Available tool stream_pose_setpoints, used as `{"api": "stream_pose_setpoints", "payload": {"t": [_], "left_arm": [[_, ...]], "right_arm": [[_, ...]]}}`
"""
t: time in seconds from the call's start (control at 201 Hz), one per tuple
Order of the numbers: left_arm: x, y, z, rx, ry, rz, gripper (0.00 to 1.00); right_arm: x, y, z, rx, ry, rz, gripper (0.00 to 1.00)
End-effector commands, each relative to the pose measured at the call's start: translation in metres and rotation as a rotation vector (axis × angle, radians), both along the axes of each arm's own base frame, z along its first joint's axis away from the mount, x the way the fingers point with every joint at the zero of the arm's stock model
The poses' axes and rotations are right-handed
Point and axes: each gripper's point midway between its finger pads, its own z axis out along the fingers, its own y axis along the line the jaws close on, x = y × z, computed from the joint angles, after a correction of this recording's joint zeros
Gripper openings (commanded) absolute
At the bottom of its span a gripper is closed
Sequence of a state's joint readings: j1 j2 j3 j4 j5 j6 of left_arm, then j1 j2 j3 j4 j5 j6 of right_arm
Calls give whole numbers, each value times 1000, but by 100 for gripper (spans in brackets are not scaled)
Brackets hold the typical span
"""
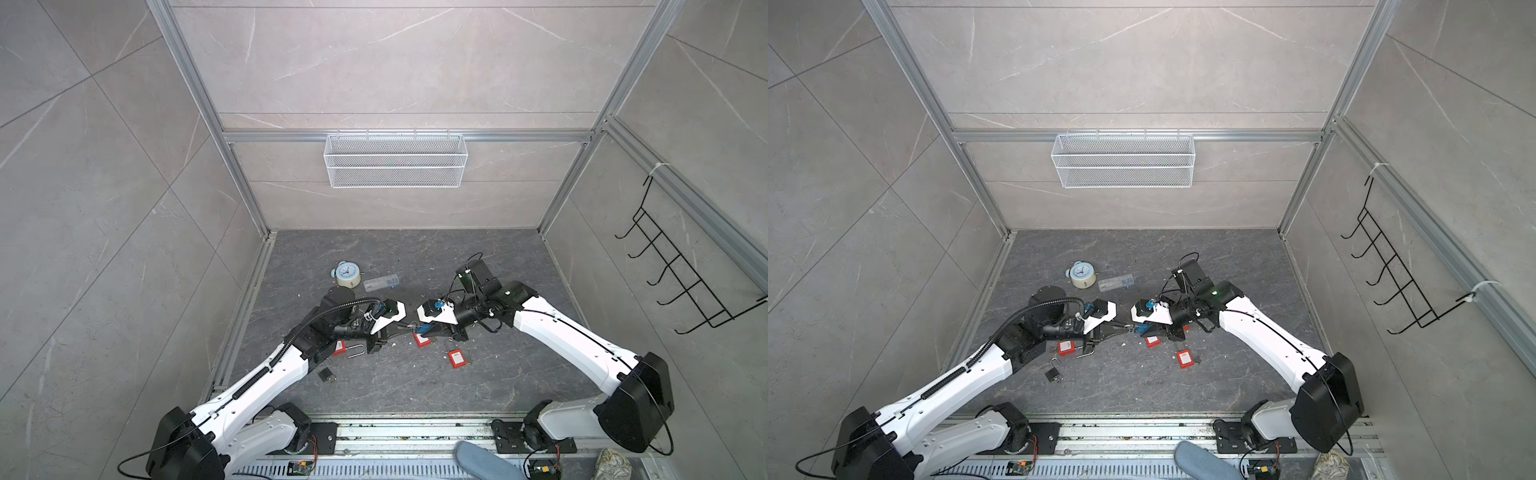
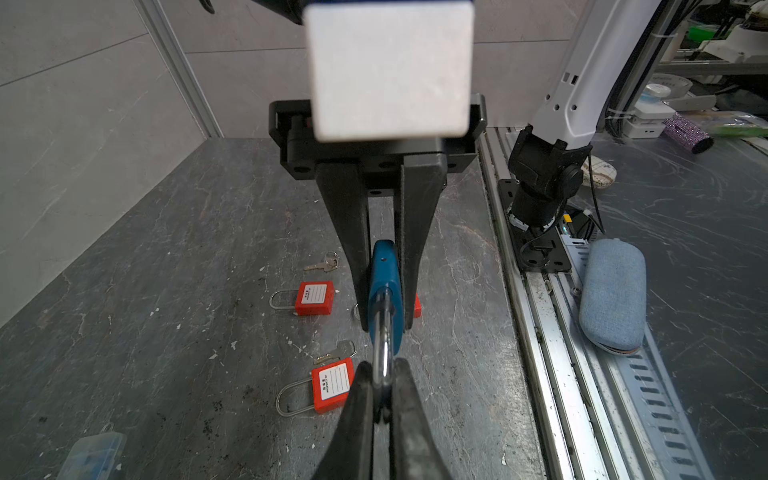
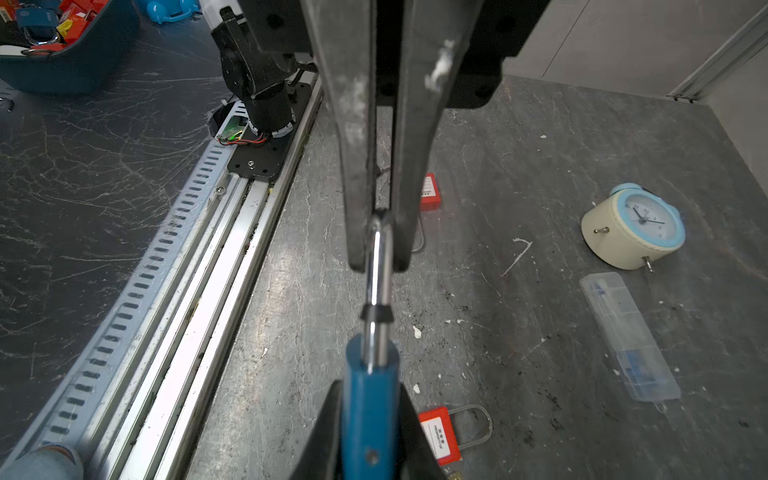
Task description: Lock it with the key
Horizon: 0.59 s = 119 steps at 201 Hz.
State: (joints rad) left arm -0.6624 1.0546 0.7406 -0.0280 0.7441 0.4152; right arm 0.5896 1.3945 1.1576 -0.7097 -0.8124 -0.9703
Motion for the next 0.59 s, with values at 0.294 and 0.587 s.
{"api": "stream_pose_setpoints", "payload": {"t": [0.294,0.587], "left_arm": [[-12,-37,5,-53,-71,-84,0],[-20,-65,-19,-63,-45,-99,0]], "right_arm": [[-15,17,40,162,26,113,0],[-1,30,59,245,-1,71,0]]}}
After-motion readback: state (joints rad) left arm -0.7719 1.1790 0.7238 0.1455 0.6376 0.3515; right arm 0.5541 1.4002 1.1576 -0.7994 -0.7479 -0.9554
